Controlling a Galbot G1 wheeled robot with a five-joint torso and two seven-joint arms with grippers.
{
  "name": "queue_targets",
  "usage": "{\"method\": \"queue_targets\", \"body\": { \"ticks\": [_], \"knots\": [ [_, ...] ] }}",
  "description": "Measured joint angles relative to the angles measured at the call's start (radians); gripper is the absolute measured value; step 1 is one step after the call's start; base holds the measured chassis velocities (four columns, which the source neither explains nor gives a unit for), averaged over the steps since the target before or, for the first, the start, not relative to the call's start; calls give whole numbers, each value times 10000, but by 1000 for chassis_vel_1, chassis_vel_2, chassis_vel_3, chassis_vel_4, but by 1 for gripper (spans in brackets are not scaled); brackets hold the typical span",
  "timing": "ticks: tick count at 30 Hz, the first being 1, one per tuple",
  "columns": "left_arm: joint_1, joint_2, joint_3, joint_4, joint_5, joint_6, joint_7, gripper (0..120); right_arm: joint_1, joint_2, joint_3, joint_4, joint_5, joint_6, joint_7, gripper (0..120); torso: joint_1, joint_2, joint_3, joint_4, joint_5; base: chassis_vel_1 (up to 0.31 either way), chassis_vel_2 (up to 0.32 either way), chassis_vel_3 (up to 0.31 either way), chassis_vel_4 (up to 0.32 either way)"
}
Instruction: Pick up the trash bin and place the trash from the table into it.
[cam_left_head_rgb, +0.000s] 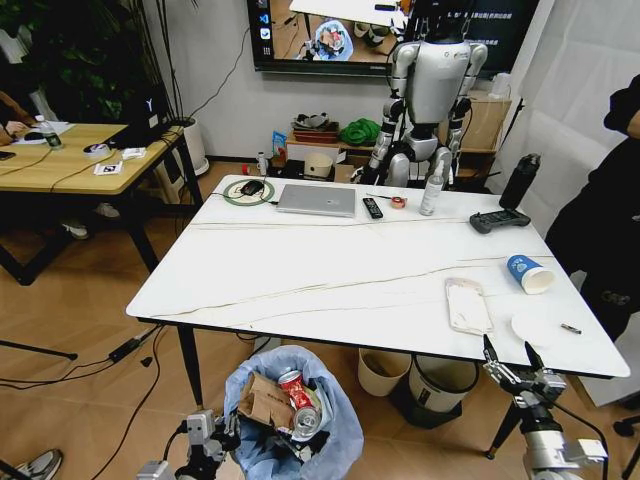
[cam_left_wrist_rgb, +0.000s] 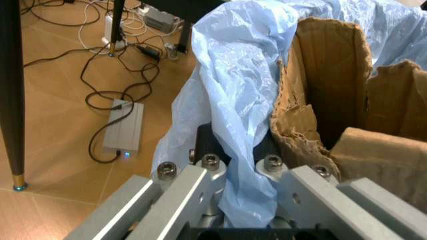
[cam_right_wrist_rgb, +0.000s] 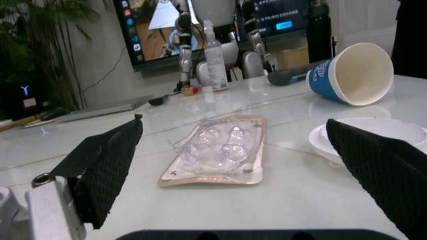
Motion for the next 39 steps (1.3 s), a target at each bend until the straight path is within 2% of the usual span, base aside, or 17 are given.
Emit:
{"method": "queue_targets", "body": {
  "ticks": [19,28,39],
  "knots": [
    [13,245,143,56,-74,50,-16,0,-314,10,317,653,66,58,140,100,-2,0,0,0,-2,0,0,0,0],
    [112,222,146,28,0,50,-24,0,-420,77,388,342,241,163,-71,100,-2,0,0,-2,0,0,0,0,0],
    [477,-218,-41,-167,233,-190,46,0,-142,111,-170,225,217,126,-77,100,-2,0,0,1,0,0,0,0,0]
  ]
}}
